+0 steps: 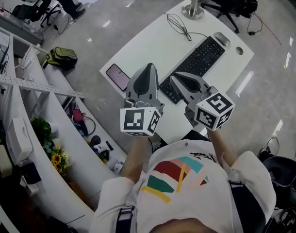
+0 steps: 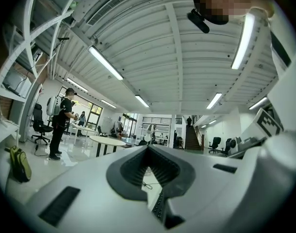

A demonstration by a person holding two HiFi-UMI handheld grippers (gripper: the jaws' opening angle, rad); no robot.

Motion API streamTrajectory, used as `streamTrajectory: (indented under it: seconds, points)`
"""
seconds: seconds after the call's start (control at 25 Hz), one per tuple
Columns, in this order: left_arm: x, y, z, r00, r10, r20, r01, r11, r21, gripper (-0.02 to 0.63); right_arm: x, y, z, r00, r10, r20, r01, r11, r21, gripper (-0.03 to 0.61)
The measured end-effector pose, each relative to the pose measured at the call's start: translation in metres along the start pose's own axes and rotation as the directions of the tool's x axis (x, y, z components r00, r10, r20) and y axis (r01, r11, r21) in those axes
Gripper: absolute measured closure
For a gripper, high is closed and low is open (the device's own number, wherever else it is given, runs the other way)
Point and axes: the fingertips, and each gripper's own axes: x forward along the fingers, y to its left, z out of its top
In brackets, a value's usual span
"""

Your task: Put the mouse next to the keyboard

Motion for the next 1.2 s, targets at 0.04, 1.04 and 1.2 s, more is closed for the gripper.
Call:
streamTrajectory:
  seconds: [0.04, 1.04, 1.2]
  points:
    - [-0.003, 0.000, -0.001, 1.000, 0.003, -0.004, -0.003, 1.000, -0.003, 0.571, -0.001, 0.002, 0.002, 1.000, 0.002, 0.008, -0.002, 1.000, 0.003, 0.554]
    - [-0.010, -0.014, -0.003, 0.999, -0.034, -0.018, 0.034, 0.999, 0.011, 0.571, -0.023, 0.000, 0.001, 0.998, -0.055, 0.043, 0.055, 0.998, -0.001, 0.566]
    - [-0.015, -0.013, -0.004, 0.999, -0.028, -0.019, 0.029, 1.000, 0.006, 0.571, -0.024, 0.000, -0.005, 0.997, -0.068, 0.022, 0.068, 0.998, -0.011, 0.566]
